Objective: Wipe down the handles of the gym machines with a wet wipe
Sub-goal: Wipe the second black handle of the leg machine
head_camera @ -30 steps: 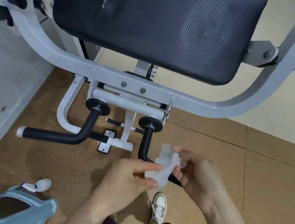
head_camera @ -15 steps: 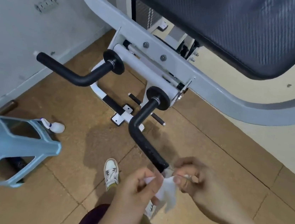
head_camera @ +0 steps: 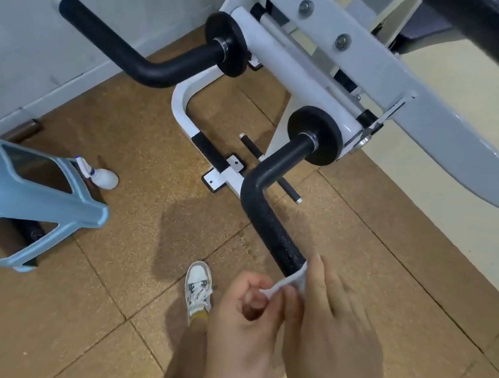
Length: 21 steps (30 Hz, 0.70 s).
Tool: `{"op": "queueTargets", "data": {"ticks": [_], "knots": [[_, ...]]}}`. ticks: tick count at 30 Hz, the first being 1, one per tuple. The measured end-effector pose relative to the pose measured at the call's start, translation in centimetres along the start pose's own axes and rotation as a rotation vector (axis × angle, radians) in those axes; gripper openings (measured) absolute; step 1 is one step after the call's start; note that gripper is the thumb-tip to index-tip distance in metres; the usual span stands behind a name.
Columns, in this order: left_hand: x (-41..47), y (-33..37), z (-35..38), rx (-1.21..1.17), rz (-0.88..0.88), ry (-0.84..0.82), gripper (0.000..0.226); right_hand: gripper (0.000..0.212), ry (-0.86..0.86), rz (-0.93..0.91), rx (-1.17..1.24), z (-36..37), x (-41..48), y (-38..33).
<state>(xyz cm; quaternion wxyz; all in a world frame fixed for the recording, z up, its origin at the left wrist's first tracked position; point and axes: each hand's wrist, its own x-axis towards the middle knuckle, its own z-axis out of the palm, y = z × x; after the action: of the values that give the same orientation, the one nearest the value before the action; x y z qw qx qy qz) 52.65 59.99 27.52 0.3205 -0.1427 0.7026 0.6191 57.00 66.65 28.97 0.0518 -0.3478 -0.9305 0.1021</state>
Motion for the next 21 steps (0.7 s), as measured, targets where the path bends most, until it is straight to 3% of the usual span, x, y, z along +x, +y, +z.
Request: {"op": "queueTargets", "data": {"ticks": [3, 6, 7, 10, 15, 21], "knots": [[0.2, 0.3, -0.7, -0.027, 0.05, -0.056, 0.018, 0.05, -0.061, -0.069, -0.066, 0.0, 1.4, 0.4], [-0.1, 1.1, -1.7, 0.119, 0.224, -0.051, 0.029, 0.073, -0.099, -0.106, 0.032, -0.9, 1.0, 1.7], [-0.2, 1.6, -1.8, 0.168, 0.268, -0.057, 0.029, 0.071, -0.092, -0.1, 0.068, -1.2, 0.7, 1.8], [-0.4, 2.2, -1.6, 0.297, 0.396, -0.12, 0.03, 0.034, 0.039, -0.082, 0.106, -0.9, 0.2, 1.6], [-0.9, 2.3, -0.8, 0.122, 0.252, -0.137, 0.033, 0.019, 0.258, -0.204, 0.227, -0.2, -0.1, 1.3], [-1.1, 1.8, -1.1, 0.077, 0.168, -0.16, 0.029, 0.019, 0.213, -0.282, 0.184, -0.6, -0.5, 2.6]]}}
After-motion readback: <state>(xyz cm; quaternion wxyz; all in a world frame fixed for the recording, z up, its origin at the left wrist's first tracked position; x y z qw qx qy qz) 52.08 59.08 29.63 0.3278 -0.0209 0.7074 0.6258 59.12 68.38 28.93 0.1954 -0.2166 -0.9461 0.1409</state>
